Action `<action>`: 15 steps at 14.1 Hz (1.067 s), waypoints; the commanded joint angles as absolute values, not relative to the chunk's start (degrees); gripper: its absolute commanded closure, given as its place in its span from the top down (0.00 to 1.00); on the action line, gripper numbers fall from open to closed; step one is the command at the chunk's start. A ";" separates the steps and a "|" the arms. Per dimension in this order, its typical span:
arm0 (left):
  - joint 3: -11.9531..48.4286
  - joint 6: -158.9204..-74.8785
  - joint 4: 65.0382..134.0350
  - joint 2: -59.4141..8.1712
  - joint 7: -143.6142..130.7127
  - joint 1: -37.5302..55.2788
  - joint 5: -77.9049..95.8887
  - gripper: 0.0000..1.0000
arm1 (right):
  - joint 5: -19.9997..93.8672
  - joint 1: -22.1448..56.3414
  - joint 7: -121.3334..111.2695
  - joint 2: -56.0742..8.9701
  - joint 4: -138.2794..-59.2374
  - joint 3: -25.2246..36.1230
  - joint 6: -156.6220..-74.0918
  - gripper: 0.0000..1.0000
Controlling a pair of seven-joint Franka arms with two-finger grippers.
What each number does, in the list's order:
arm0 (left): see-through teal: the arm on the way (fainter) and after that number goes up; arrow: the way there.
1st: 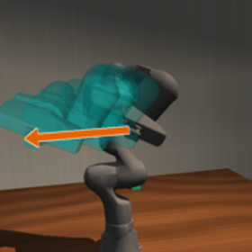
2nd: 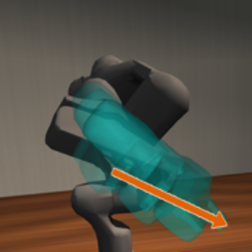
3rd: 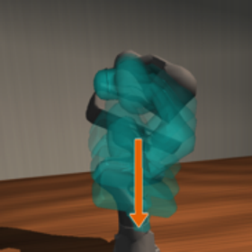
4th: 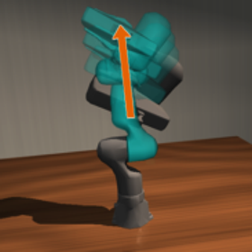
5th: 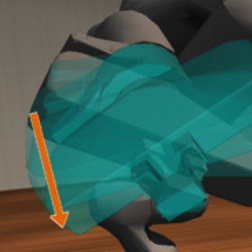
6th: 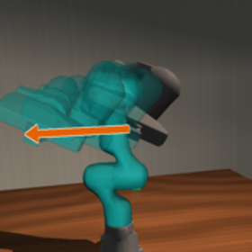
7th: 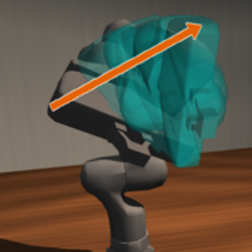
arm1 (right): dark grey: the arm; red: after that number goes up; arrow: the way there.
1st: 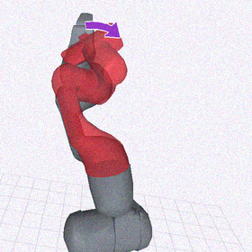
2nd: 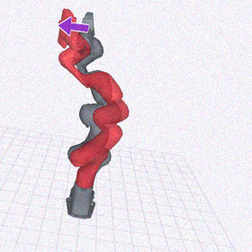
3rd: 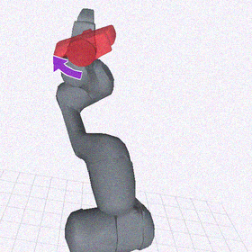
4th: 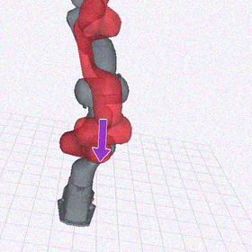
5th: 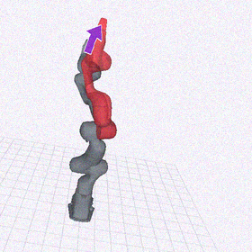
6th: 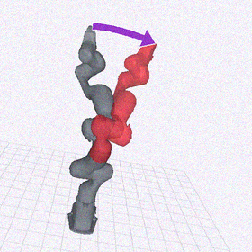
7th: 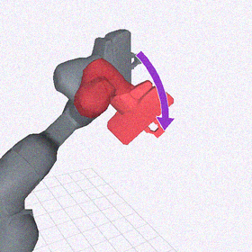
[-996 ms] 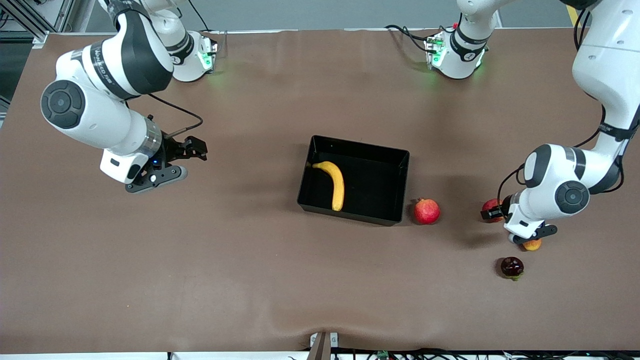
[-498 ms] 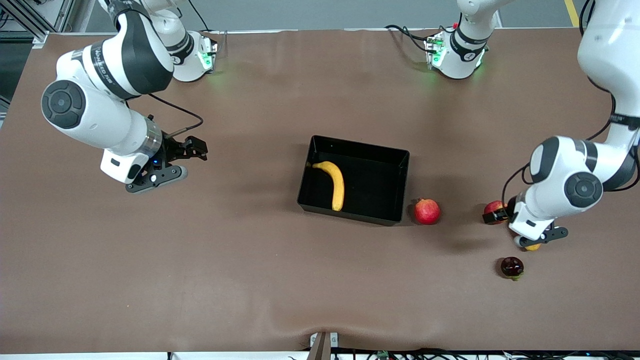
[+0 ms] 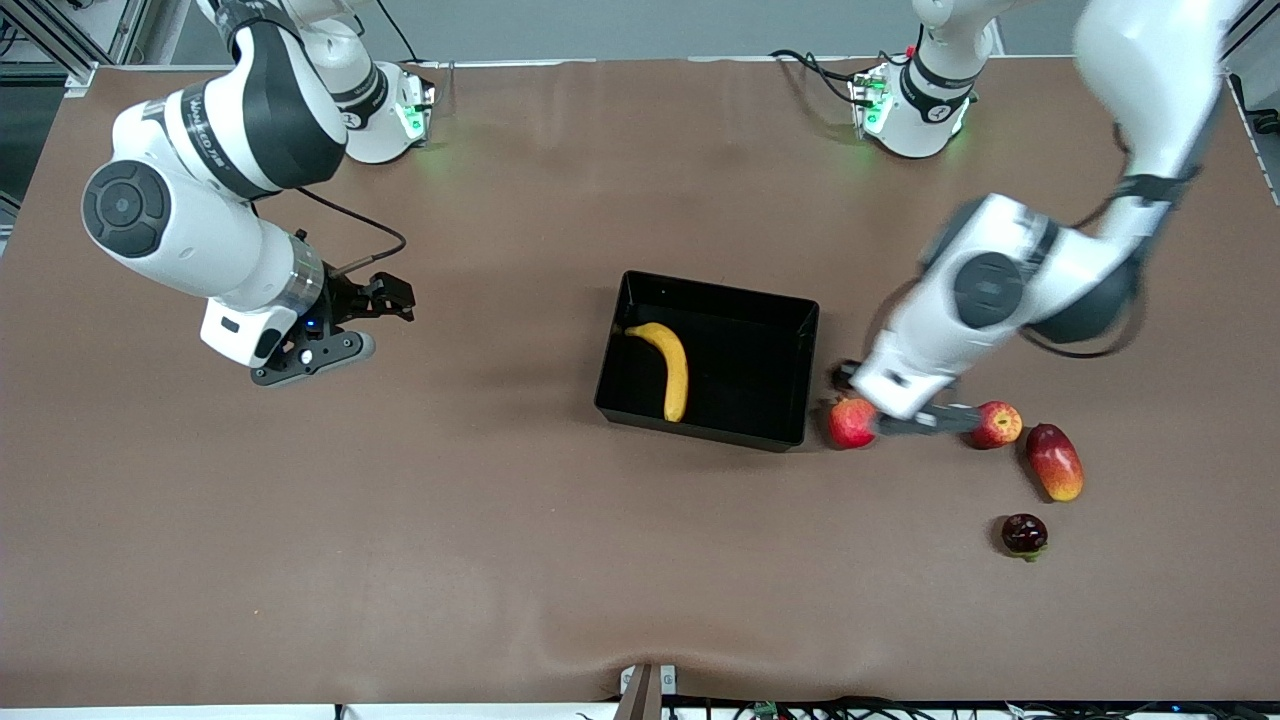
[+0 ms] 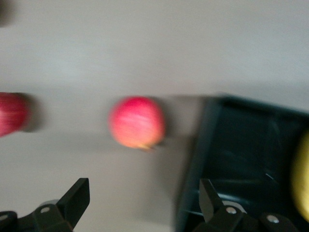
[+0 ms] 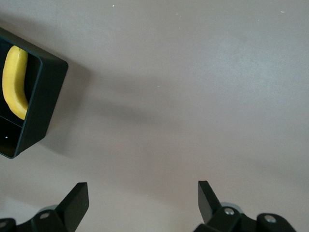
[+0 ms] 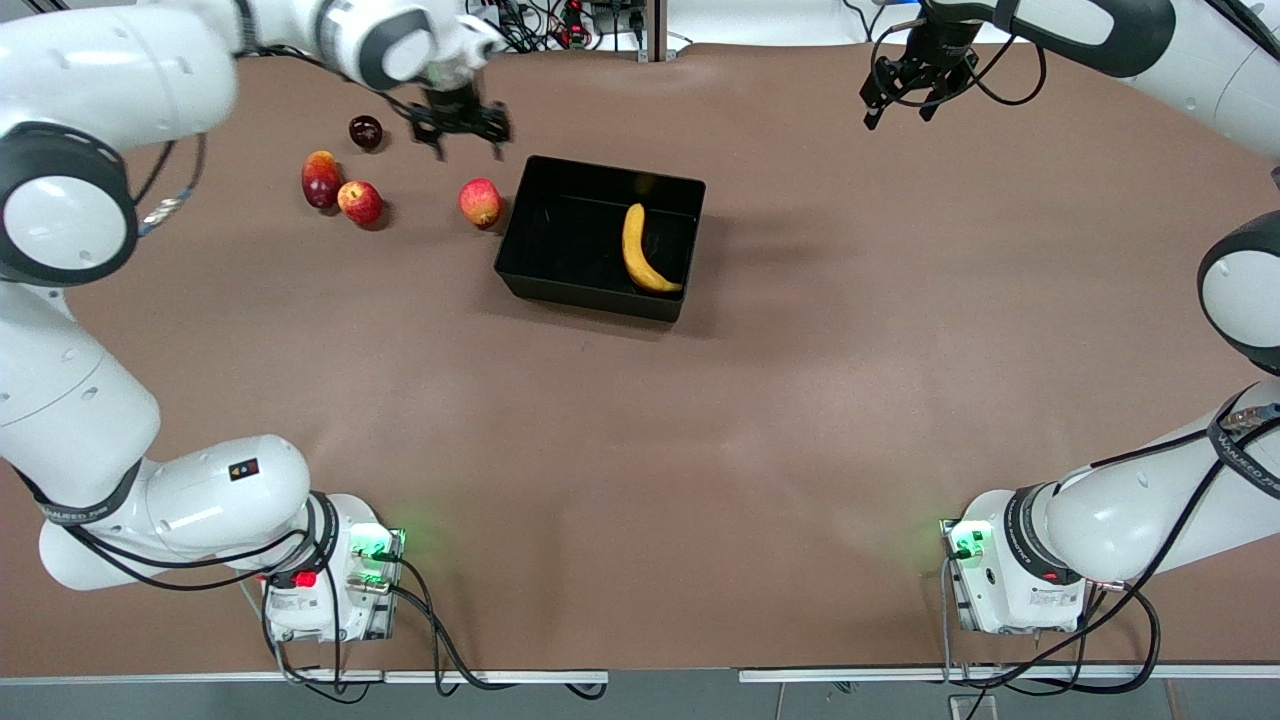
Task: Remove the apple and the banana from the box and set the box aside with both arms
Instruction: 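Move the left gripper back into the box and grasp the yellow banana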
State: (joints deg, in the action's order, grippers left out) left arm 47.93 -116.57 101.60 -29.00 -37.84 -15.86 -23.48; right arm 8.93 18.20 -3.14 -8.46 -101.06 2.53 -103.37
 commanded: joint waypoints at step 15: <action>32.17 -131.66 88.86 -50.01 -49.47 16.08 -29.35 0.00 | 9.93 17.67 -3.60 -8.44 -101.25 2.46 -103.54 1.00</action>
State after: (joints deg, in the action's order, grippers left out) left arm 32.31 -131.27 90.01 -49.70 -47.16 15.73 -27.65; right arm 8.93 18.16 -3.13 -8.46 -101.12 2.61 -103.37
